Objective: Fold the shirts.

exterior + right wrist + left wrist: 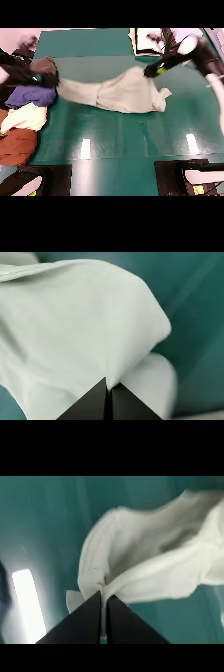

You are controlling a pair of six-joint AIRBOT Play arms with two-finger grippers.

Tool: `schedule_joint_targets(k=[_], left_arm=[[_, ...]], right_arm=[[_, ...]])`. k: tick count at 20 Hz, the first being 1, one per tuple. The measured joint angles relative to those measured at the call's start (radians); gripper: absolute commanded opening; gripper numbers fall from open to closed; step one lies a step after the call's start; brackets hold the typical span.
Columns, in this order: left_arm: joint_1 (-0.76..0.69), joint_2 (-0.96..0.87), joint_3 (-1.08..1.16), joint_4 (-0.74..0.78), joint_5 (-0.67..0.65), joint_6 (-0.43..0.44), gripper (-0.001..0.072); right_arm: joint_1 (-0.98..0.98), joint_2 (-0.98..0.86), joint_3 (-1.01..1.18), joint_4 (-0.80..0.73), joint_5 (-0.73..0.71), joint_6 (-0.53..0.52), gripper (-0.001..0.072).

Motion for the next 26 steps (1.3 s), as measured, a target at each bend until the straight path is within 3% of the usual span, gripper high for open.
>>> schedule_joint_targets(k=[9, 15, 20, 26], left_arm=[[0.0, 0.288, 0.536, 0.061, 0.026, -0.045, 0.0024], [0.0, 0.318, 0.703, 0.094, 0.053, -0.052, 0.0024], [0.0, 0.146, 0.687, 0.213, -0.033, -0.053, 0.0025], [0.0, -0.278, 0.569, 0.245, -0.09, -0.053, 0.0026]], right_arm=[[-0.021, 0.447, 0.304, -0.08, 0.048, 0.071, 0.0013], [-0.023, 0.556, 0.39, -0.138, 0.072, 0.173, 0.0012], [-0.01, 0.452, 0.379, -0.175, 0.165, 0.262, 0.0013], [-0.007, 0.22, 0.138, -0.182, 0.198, 0.296, 0.0015]])
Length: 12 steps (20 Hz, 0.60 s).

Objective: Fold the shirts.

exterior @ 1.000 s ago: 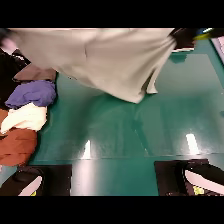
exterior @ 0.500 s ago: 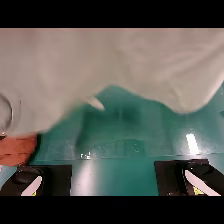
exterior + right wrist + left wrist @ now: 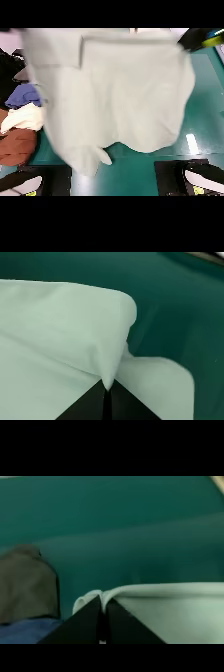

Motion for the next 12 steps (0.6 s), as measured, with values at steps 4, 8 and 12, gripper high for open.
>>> schedule_joint_targets(k=[4, 8, 12], left_arm=[[0.0, -0.261, -0.031, -0.017, -0.011, 0.0, 0.036], [0.018, -0.36, -0.024, -0.033, -0.019, 0.0, 0.0387], [0.091, -0.34, -0.013, -0.07, -0.09, 0.002, 0.0387]], right_arm=[[-0.022, -0.165, -0.134, 0.05, -0.11, 0.003, 0.0034], [-0.072, -0.291, -0.132, 0.197, -0.168, -0.031, 0.0438], [-0.148, -0.315, -0.09, 0.291, -0.128, -0.077, 0.0438]])
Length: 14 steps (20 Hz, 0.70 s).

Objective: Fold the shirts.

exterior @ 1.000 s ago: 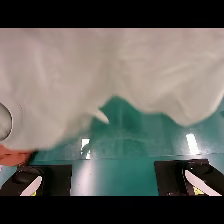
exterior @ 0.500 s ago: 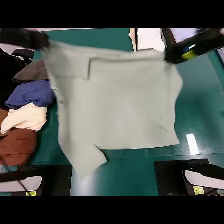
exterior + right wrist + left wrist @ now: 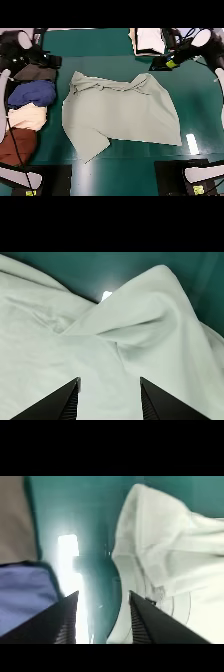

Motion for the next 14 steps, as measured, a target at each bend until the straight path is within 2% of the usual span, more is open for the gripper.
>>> schedule_joint_targets(k=[3, 5, 6, 7, 8, 14], left_arm=[[0.068, 0.086, -0.07, -0.059, -0.049, 0.032, 0.0388], [0.101, 0.17, -0.182, -0.098, -0.066, 0.061, 0.0388], [0.109, 0.219, -0.257, -0.116, -0.068, 0.075, 0.0388], [0.116, 0.264, -0.335, -0.133, -0.073, 0.085, 0.0388], [0.123, 0.313, -0.423, -0.149, -0.074, 0.098, 0.0388], [0.134, 0.528, -0.835, -0.301, -0.053, 0.166, 0.0388]], right_arm=[[-0.084, 0.08, -0.095, 0.025, 0.053, -0.048, 0.0438], [-0.161, 0.171, -0.234, 0.036, 0.08, -0.075, 0.0438], [-0.203, 0.217, -0.312, 0.036, 0.091, -0.084, 0.046], [-0.249, 0.262, -0.396, 0.034, 0.1, -0.09, 0.0518], [-0.304, 0.313, -0.489, 0.033, 0.111, -0.1, 0.0532], [-0.647, 0.516, -0.966, 0.028, 0.139, -0.17, 0.0501]])
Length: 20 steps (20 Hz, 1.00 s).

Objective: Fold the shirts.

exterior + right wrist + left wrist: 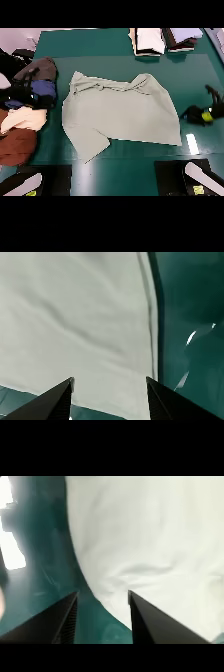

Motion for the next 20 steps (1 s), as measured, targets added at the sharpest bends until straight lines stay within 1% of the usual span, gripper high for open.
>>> schedule_joint_targets(k=[2, 5, 6, 7, 9, 10, 11, 12, 13, 14, 15, 16, 17, 18, 20], left_arm=[[0.002, 0.027, -0.058, -0.023, 0.01, 0.007, 0.0388], [0.002, 0.046, -0.098, -0.043, 0.019, 0.014, 0.0388], [0.002, 0.049, -0.105, -0.048, 0.026, 0.014, 0.0388], [0.002, 0.051, -0.11, -0.051, 0.031, 0.015, 0.0388], [0.002, 0.054, -0.116, -0.056, 0.039, 0.017, 0.0388], [0.002, 0.055, -0.117, -0.057, 0.042, 0.017, 0.0388], [0.002, 0.056, -0.119, -0.057, 0.044, 0.018, 0.0388], [0.002, 0.056, -0.12, -0.058, 0.046, 0.018, 0.0389], [0.002, 0.057, -0.12, -0.057, 0.046, 0.019, 0.0389], [0.002, 0.057, -0.121, -0.052, 0.046, 0.021, 0.0389], [0.002, 0.057, -0.122, -0.036, 0.044, 0.021, 0.039], [0.002, 0.057, -0.123, -0.02, 0.043, 0.021, 0.0418], [0.002, 0.057, -0.129, -0.007, 0.039, 0.018, 0.0609], [0.002, 0.057, -0.138, 0.002, 0.039, 0.017, 0.0672], [0.002, 0.057, -0.173, 0.013, 0.046, 0.006, 0.0673]], right_arm=[[-0.075, 0.035, -0.098, -0.002, -0.008, -0.018, 0.0499], [-0.129, 0.06, -0.183, -0.031, -0.026, -0.03, 0.0496], [-0.137, 0.061, -0.197, -0.034, -0.029, -0.032, 0.0485], [-0.143, 0.056, -0.208, -0.038, -0.032, -0.034, 0.0444], [-0.134, 0.037, -0.22, -0.034, -0.029, -0.034, 0.0443], [-0.115, 0.023, -0.224, -0.028, -0.023, -0.034, 0.0392], [-0.086, 0.008, -0.227, -0.029, -0.021, -0.034, 0.0298], [-0.049, -0.008, -0.229, -0.034, -0.027, -0.034, 0.0171], [-0.01, -0.021, -0.229, -0.037, -0.036, -0.034, 0.0063], [0.034, -0.032, -0.223, -0.042, -0.044, -0.034, 0.0015], [0.072, -0.035, -0.212, -0.05, -0.048, -0.034, 0.0014], [0.109, -0.033, -0.198, -0.057, -0.057, -0.033, 0.0014], [0.146, -0.023, -0.179, -0.071, -0.075, -0.026, 0.0014], [0.172, -0.01, -0.16, -0.082, -0.082, -0.014, 0.0014], [0.224, 0.029, -0.121, -0.088, -0.07, -0.001, 0.0014]])
